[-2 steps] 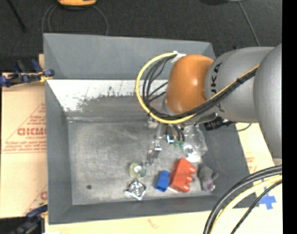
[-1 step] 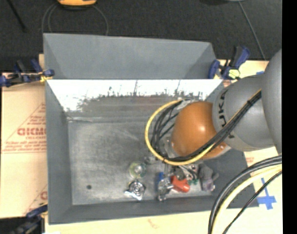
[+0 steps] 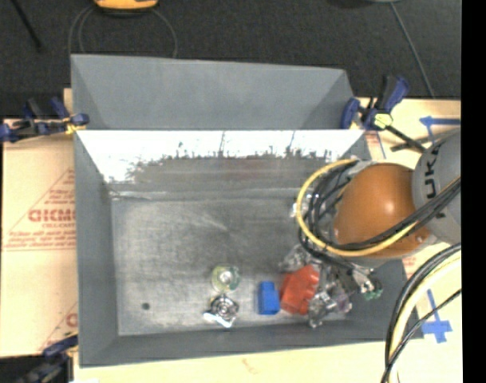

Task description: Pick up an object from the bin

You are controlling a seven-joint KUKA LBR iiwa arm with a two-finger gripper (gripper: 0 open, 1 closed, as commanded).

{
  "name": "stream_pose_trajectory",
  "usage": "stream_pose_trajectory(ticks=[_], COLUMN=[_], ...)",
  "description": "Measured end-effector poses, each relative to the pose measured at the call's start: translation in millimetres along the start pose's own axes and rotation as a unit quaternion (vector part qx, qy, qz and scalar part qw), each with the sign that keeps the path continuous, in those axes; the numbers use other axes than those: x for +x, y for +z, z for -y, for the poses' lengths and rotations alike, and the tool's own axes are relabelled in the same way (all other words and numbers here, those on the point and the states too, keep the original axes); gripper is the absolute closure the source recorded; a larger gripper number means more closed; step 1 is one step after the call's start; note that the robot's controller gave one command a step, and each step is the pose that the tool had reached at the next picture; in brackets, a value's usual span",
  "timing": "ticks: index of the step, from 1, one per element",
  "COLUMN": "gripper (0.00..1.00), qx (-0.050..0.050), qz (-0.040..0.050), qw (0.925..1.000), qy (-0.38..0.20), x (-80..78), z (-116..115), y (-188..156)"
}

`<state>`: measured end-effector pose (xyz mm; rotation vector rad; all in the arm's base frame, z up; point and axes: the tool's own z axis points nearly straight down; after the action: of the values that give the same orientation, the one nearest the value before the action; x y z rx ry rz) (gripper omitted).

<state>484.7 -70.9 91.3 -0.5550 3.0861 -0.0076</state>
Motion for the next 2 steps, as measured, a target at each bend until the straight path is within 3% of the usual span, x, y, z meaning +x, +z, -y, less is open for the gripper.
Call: stream_pose_trajectory(ticks=[1,2], gripper=[1.00,1.00], qx=[-0.002,-0.001], qz=[-0.0003,0.0008], qw=[1.0000,1.0000], qy=[-0.001,-0.009], x=[-1.2,-6.5], z=[-4,-3], y=[1,-34])
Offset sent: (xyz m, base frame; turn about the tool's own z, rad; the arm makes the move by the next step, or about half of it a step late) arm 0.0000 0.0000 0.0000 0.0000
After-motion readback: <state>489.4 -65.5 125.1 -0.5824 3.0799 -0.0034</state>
